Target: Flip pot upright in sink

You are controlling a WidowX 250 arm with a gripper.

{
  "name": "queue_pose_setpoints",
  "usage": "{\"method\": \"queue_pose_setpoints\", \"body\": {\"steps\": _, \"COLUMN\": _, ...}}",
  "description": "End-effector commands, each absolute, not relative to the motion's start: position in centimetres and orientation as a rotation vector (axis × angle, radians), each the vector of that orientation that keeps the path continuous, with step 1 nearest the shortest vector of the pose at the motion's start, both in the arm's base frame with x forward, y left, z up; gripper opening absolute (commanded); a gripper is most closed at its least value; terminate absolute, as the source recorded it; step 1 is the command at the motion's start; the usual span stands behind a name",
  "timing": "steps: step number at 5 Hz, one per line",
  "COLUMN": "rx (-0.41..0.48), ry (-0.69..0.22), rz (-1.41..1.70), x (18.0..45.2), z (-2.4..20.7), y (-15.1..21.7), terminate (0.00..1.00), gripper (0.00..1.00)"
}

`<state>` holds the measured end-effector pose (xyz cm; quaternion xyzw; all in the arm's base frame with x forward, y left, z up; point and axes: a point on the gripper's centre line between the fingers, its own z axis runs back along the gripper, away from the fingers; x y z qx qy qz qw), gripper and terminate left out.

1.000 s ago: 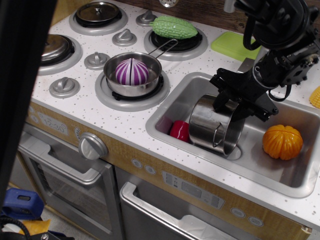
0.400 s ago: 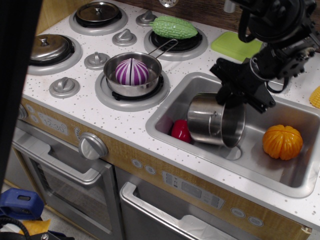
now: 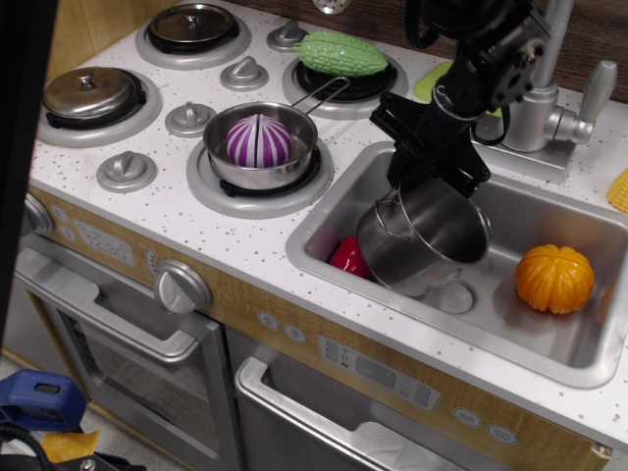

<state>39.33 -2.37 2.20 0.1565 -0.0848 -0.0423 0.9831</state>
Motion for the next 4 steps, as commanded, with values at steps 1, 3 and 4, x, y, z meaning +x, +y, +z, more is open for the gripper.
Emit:
{"method": "queue_pose_setpoints", "body": {"steps": 1, "rx": 0.213, "ry": -0.229, "rz": -0.038, "x": 39.9, "z": 4.6, "y": -3.1, "terminate": 0.0, "gripper": 0.0}}
{"method": "queue_pose_setpoints", "body": {"steps": 3, "rx": 0.096, "ry": -0.337, "rz": -0.004, "x": 39.2, "z": 2.8, "y": -3.2, "terminate": 0.0, "gripper": 1.0}}
{"method": "queue_pose_setpoints", "body": {"steps": 4, "rx": 0.096, "ry": -0.337, "rz": -0.004, "x": 39.2, "z": 2.8, "y": -3.2, "terminate": 1.0, "gripper": 1.0}}
